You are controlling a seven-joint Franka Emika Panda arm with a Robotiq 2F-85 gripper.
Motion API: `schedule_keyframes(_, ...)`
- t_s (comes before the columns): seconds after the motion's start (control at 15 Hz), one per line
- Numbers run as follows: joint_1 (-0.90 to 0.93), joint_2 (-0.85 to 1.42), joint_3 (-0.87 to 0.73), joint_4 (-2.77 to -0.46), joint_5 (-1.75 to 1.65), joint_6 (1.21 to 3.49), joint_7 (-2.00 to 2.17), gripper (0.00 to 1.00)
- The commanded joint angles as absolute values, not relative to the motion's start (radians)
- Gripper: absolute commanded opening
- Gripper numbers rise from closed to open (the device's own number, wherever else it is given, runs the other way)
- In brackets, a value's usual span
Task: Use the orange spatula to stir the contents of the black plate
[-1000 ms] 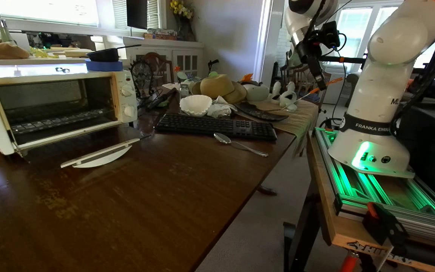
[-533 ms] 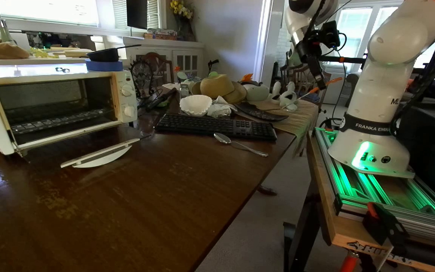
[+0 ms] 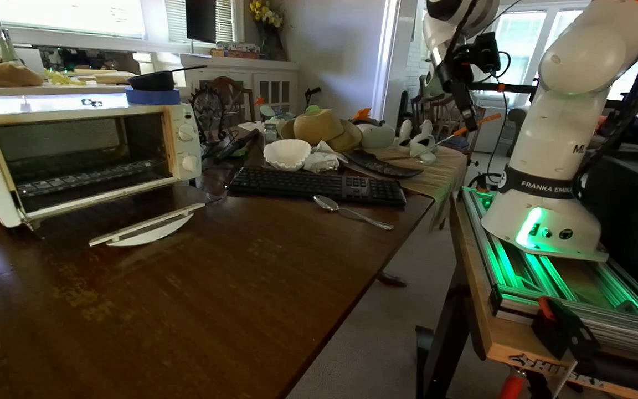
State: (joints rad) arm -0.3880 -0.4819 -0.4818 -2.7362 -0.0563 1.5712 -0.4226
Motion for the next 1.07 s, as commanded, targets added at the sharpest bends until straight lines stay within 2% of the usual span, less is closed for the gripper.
schedule_keyframes(0.0, -0.393, -0.433, -0.494, -2.728, -0.072, 1.595, -0.459, 0.05)
schedule_keyframes(1.0, -0.405, -0.267, -0.528, -2.693, -0.078, 1.62, -0.56, 0.05)
